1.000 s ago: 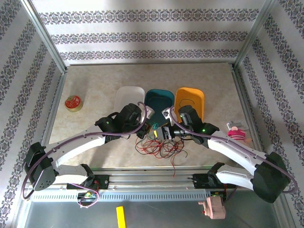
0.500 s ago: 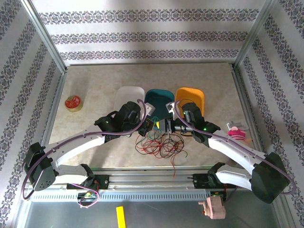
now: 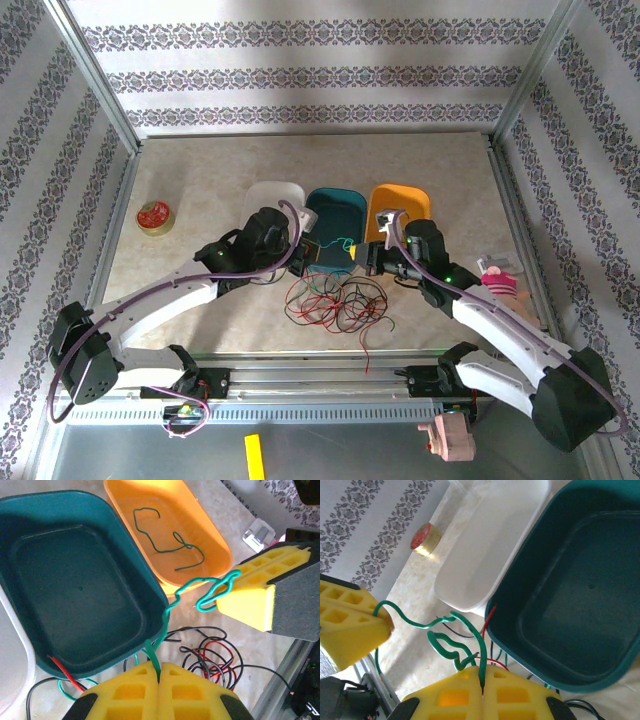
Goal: Untangle the cables
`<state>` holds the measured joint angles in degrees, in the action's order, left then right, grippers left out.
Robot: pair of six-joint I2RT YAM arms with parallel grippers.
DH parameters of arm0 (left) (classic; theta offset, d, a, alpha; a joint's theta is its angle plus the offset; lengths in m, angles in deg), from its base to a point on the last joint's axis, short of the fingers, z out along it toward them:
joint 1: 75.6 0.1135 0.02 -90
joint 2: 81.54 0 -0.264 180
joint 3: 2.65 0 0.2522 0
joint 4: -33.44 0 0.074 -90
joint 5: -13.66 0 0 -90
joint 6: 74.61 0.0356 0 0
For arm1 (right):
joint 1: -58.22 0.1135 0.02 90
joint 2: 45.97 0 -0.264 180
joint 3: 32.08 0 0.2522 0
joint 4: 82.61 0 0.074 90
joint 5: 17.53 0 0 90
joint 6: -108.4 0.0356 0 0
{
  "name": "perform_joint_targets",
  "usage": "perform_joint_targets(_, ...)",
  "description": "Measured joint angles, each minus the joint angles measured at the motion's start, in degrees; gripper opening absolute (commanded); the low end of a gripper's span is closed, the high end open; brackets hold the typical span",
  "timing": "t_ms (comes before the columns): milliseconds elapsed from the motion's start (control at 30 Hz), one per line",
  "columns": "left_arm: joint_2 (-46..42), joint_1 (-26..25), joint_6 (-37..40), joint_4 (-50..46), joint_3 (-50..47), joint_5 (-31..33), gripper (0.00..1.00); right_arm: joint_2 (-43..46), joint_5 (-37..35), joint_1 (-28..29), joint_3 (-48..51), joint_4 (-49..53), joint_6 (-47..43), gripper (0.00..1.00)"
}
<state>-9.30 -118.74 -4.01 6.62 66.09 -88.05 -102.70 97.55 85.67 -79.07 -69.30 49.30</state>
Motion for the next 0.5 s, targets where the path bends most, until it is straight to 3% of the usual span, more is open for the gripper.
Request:
perform_joint_targets(367,1.8,2.0,0.7,0.7,2.5,-4.5,0.0,1.4,-6.7,-0.7,-2.6,9.4,-5.4,0.0)
perform_joint_targets(433,4.3,2.3,0.9,1.1,4.7,-4.9,0.0,1.5,-7.8,-0.9,-2.6,9.9,-5.5,0.31)
perform_joint_targets(467,5.8,2.5,0.9,1.3,6.0,-4.8,0.0,1.6,-8.7,-1.1,-2.6,10.2,-5.4,0.42)
perform_joint_targets(500,7.4,2.8,0.9,1.7,7.2,-4.7,0.0,1.9,-10.2,-1.6,-2.6,10.9,-5.3,0.45)
